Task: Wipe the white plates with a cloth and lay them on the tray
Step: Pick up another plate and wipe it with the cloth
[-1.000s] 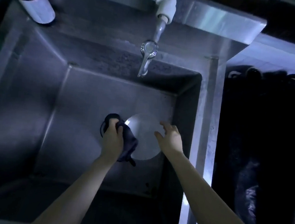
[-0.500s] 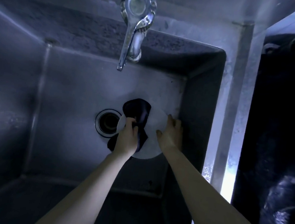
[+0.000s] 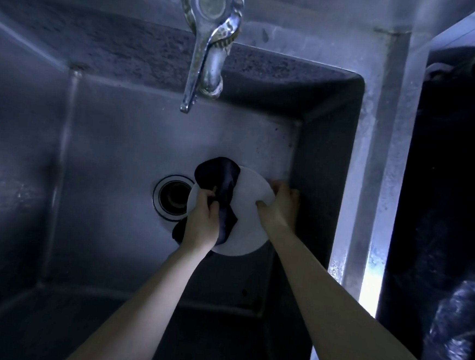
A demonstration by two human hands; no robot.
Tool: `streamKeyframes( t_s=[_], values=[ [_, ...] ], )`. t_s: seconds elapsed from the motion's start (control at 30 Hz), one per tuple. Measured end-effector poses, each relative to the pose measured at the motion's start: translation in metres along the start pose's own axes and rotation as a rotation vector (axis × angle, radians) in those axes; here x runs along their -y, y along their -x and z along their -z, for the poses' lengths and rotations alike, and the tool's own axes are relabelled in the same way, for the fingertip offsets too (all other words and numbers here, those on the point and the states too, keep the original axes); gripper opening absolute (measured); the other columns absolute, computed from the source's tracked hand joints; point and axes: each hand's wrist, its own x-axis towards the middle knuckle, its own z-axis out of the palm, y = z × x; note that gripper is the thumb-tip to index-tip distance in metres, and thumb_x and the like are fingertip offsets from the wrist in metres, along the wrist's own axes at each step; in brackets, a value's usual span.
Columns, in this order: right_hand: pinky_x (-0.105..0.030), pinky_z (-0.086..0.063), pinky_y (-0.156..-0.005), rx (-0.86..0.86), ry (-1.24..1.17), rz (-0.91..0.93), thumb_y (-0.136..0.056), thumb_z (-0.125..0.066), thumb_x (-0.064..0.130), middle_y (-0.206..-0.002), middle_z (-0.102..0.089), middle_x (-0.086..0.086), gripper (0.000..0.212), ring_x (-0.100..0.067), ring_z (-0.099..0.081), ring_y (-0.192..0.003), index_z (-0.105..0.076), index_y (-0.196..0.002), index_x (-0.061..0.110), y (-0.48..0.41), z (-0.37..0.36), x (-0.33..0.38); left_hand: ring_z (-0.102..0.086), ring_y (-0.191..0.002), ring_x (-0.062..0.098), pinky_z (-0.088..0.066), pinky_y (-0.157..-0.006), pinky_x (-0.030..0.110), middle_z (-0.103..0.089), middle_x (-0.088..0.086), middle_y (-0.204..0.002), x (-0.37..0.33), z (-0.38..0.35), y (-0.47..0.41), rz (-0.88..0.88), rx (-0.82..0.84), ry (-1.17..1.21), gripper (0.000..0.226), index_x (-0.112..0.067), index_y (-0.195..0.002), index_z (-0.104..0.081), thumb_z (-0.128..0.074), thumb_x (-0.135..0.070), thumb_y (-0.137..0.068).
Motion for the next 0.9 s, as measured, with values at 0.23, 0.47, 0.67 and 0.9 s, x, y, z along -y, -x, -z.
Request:
streamKeyframes(
  t_s=[0.23, 0.47, 0.67, 0.9],
  values=[
    [-0.03, -0.046, -0.08, 0.105, -0.063, 0.014, -0.097, -0.057, 0.008, -0.123, -0.065, -0.015, 0.029, -0.03, -0.061, -0.106, -0.065, -0.125, 0.007, 0.002, 0.013, 0.009, -0.052, -0.077, 0.0, -0.038, -0.063, 0.023, -0.055, -0.011, -0.088, -0.001, 0.016, 0.006, 0.083, -0.015, 0.114, 0.014, -0.02, -0.115, -0.045, -0.038, -0.018, -0.104],
    [-0.023, -0.036, -0.053, 0.191, -0.101, 0.04, -0.099, -0.055, 0.012, -0.097, -0.06, -0.009, 0.019, -0.015, -0.052, -0.071, -0.059, -0.117, 0.007, 0.023, 0.018, 0.016, -0.055, -0.084, 0.016, -0.04, -0.073, 0.031, -0.055, -0.007, -0.092, 0.002, 0.041, 0.019, 0.077, -0.022, 0.188, 0.012, -0.015, -0.113, -0.045, -0.039, -0.012, -0.103],
    [-0.032, -0.052, -0.081, 0.151, -0.148, 0.147, -0.092, -0.06, 0.012, -0.104, -0.072, -0.011, 0.032, -0.031, -0.065, -0.1, -0.068, -0.123, 0.017, 0.063, 0.03, 0.023, -0.054, -0.104, 0.018, -0.039, -0.078, 0.023, -0.057, -0.002, -0.112, -0.003, 0.094, 0.044, -0.011, -0.113, 0.229, 0.025, -0.015, -0.128, -0.048, -0.04, -0.014, -0.105],
    [-0.046, -0.053, -0.072, 0.001, -0.475, 0.291, -0.084, -0.057, 0.012, -0.088, -0.071, -0.011, 0.018, -0.04, -0.063, -0.09, -0.071, -0.093, 0.022, 0.134, 0.059, 0.019, -0.045, -0.102, 0.004, -0.029, -0.078, 0.014, -0.05, -0.011, -0.119, -0.054, 0.152, 0.103, -0.203, -0.266, 0.128, 0.038, -0.021, -0.142, -0.043, -0.043, -0.02, -0.104]
  ],
)
